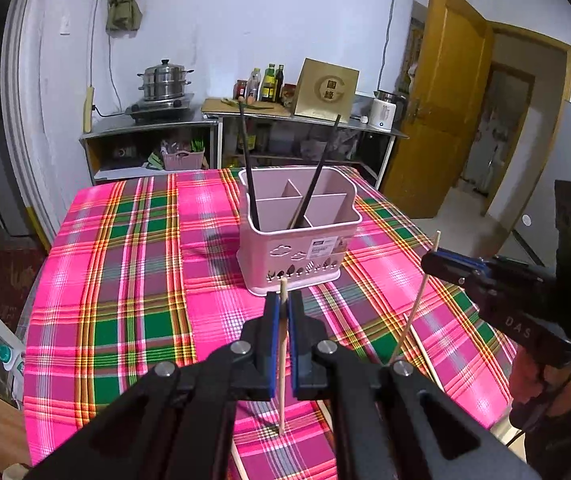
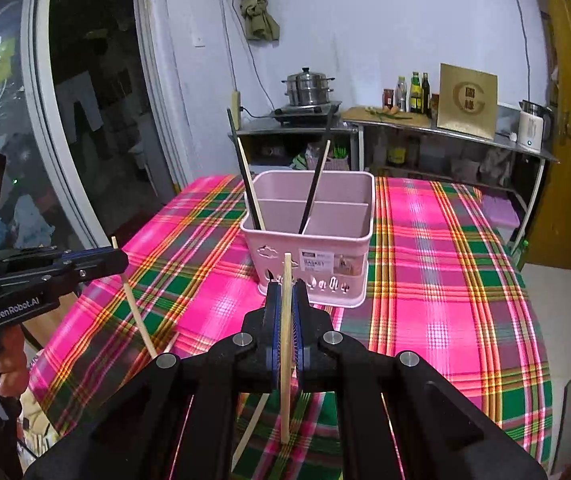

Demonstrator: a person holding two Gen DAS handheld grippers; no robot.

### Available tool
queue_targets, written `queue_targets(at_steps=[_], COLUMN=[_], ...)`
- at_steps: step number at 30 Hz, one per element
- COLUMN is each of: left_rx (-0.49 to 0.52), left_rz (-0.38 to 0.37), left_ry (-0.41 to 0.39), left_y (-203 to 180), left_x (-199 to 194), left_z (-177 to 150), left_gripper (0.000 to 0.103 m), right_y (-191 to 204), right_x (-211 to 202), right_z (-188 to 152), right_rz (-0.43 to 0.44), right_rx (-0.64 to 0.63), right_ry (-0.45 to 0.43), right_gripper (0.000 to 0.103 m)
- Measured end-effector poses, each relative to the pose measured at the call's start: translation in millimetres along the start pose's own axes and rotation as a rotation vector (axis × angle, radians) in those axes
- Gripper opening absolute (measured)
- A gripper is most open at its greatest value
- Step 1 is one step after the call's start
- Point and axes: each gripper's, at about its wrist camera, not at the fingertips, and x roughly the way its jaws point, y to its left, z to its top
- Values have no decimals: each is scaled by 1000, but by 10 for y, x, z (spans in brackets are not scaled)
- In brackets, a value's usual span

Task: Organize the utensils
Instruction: 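Lift the light chopsticks and lower them into the pink basket with both tools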

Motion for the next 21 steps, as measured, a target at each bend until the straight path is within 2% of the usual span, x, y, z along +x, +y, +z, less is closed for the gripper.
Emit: queue_targets(at_steps=[11, 21], left_rx=[6, 34], left_rz=[-6, -6], left_ry=[-12, -41], left_y=[-71, -126], left_x=[-77, -104], left_z=[43, 407], left_gripper=[5, 5], right_y=[6, -15], right_x=[-118, -169], right_z=[-6, 263], right_rz=[-2, 4], right_rx=[-9, -17], right_ry=[-13, -77], right_gripper=[5, 5])
